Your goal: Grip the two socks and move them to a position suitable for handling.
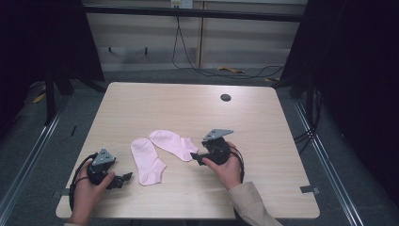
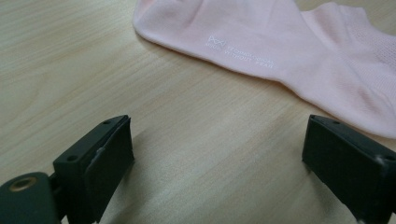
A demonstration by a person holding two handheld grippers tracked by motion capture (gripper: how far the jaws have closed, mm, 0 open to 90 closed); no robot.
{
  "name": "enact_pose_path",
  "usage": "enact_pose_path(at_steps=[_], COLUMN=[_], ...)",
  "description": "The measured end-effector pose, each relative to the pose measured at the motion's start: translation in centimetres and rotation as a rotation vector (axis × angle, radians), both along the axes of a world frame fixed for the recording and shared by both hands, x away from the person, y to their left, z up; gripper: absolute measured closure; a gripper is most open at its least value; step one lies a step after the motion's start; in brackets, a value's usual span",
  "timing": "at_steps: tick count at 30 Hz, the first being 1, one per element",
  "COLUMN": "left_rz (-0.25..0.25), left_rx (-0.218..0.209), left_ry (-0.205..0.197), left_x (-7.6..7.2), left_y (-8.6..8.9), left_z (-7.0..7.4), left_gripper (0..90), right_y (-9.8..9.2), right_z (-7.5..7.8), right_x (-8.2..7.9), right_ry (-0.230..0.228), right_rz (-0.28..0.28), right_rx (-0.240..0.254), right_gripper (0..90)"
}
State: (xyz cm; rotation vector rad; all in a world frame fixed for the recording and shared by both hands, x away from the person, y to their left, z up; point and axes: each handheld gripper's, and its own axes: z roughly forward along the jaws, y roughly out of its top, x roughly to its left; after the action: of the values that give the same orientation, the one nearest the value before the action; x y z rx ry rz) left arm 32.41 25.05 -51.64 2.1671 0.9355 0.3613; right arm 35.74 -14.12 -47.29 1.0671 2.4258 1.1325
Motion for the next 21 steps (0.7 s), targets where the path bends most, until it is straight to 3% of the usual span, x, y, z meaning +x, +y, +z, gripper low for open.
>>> enact_pose_path(at_steps=[1,8,11,14,15,18,21], left_rz=[0.0,-0.003,-0.003,-0.004,-0.004,-0.004,-0.004], left_rx=[0.0,-0.004,-0.004,-0.006,-0.007,-0.004,-0.006], left_ry=[0.0,0.006,0.005,0.005,0.004,0.005,0.005], left_x=[0.0,0.0,0.0,0.0,0.0,0.0,0.0], left_y=[0.0,-0.1,-0.1,-0.1,-0.1,-0.1,-0.1], left_z=[0.0,0.0,0.0,0.0,0.0,0.0,0.0], left_gripper=[7.9,7.5,7.5,7.5,7.5,7.5,7.5], right_y=[1.1,3.1,5.1,5.9,6.7,7.2,7.6], right_z=[-0.2,-0.9,-1.1,-1.4,-1.8,-2.2,-2.6], right_x=[0.7,2.1,3.0,3.4,3.6,3.8,3.9], right_ry=[0.01,0.024,0.014,0.026,0.028,0.034,0.034], right_rz=[0.007,-0.003,-0.01,0.002,0.004,0.01,0.015], right_rx=[0.006,-0.028,-0.029,-0.03,-0.049,-0.04,-0.073], right_gripper=[35.5,39.8,42.8,43.5,44.6,46.9,47.7])
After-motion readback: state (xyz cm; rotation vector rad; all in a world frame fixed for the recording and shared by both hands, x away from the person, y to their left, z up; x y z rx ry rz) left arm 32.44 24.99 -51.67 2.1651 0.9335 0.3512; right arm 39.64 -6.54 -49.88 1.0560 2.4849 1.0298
